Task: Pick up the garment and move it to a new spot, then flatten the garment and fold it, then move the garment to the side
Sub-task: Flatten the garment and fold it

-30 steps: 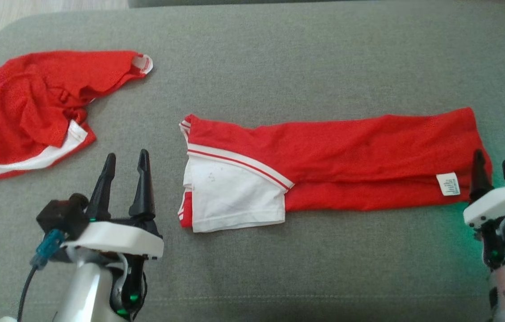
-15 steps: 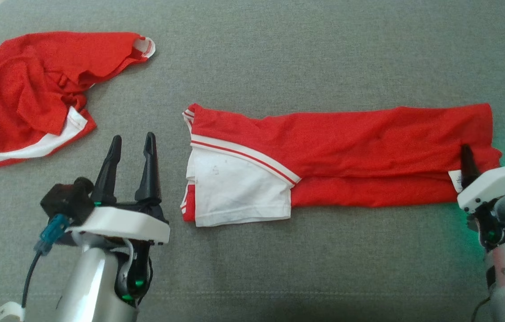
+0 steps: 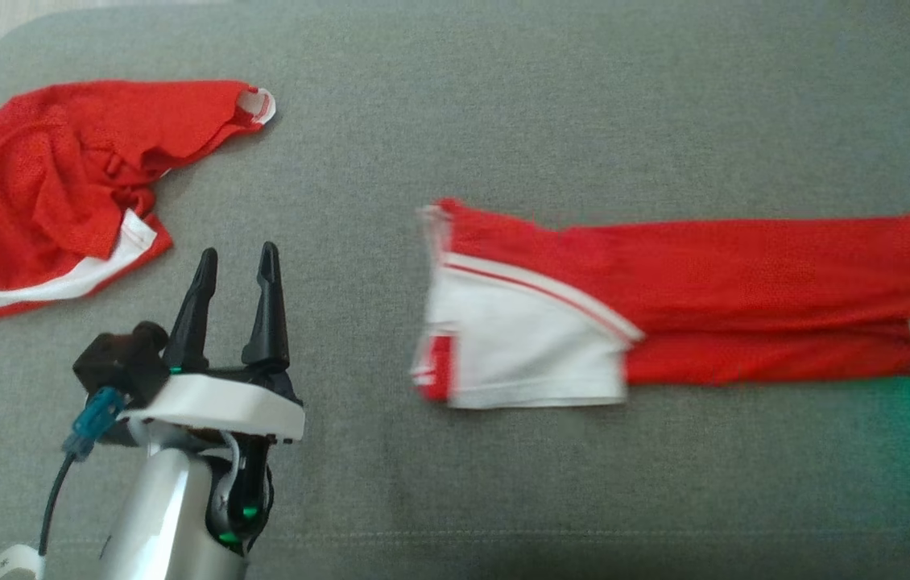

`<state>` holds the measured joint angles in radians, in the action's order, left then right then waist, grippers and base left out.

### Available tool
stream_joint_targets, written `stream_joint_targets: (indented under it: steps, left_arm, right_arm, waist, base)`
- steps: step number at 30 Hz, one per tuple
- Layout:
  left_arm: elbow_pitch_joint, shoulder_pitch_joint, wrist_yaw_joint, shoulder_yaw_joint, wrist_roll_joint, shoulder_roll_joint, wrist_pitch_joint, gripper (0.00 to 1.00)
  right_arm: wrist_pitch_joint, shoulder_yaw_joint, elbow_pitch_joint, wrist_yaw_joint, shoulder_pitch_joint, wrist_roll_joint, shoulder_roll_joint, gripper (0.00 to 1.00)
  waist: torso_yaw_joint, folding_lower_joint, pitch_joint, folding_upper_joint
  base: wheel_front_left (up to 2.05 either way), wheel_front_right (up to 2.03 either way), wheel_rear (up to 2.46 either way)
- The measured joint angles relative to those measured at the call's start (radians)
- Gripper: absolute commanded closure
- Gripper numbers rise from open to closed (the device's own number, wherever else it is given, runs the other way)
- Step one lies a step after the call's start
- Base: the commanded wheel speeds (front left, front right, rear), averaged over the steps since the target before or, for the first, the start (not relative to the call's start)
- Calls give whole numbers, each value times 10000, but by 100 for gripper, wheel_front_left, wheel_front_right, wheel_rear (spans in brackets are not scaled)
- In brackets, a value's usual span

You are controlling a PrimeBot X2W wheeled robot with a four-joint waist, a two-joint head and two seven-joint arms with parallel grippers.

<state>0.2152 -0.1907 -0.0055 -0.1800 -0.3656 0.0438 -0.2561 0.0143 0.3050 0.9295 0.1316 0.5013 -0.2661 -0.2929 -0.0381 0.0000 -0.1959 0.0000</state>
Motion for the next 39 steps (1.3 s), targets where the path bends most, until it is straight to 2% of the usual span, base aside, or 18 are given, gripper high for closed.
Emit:
stream_joint_targets:
  steps: [3, 6, 12, 16, 19, 22, 23, 29, 33, 39]
  left_arm:
    - [4, 7, 25, -6, -104, -2, 0, 0]
    - [19, 17, 31, -8, -104, -4, 0, 0]
    - [113, 154, 100, -4, -245, -6, 0, 0]
    - [146, 483, 104, 0, -247, -8, 0, 0]
    - [157, 607, 144, 4, -247, -6, 0, 0]
    - [159, 654, 144, 0, -253, -6, 0, 0]
    - [159, 654, 144, 0, -253, -6, 0, 0]
    - [159, 665, 148, -50, -351, -6, 0, 0]
    - [159, 664, 155, -82, -430, -6, 0, 0]
    - [171, 657, 155, -155, -454, -6, 0, 0]
  right_arm:
    - [552, 1074, 357, 0, 277, 1218, -564, 100]
    - [830, 1801, 451, 0, 633, 2174, -614, 100]
    - [813, 1697, 334, 0, 1022, 2594, 802, 100]
    - [531, 821, -247, -2, 1019, 2046, 1728, 100]
    - [109, -282, -984, 0, 970, 1060, 2270, 100]
    - [-357, -1570, -2071, 0, 567, -155, 2337, 100]
    - [-357, -1570, -2071, 0, 567, -155, 2337, 100]
    - [-951, -4098, -3845, -2, -1059, -2803, 2359, 100]
    - [-945, -5037, -4343, -2, -1615, -3476, 2362, 100]
    - [-543, -5944, -4240, -2, -1657, -4117, 2360, 100]
  waist:
    - [9, 0, 120, 0]
    - [9, 0, 240, 0]
    - [67, 0, 622, 0]
    - [148, 0, 929, 0]
    - [203, 0, 1146, 0]
    - [216, 0, 1301, 0]
    - [216, 0, 1301, 0]
    - [73, 0, 1362, 0]
    - [-59, 0, 1266, 0]
    - [-270, 0, 1014, 0]
  base:
    - [0, 0, 0]
    - [0, 0, 0]
    - [0, 0, 0]
    - [0, 0, 0]
    - [0, 0, 0]
    - [0, 0, 0]
    - [0, 0, 0]
    - [0, 0, 0]
    - [0, 0, 0]
    - [0, 0, 0]
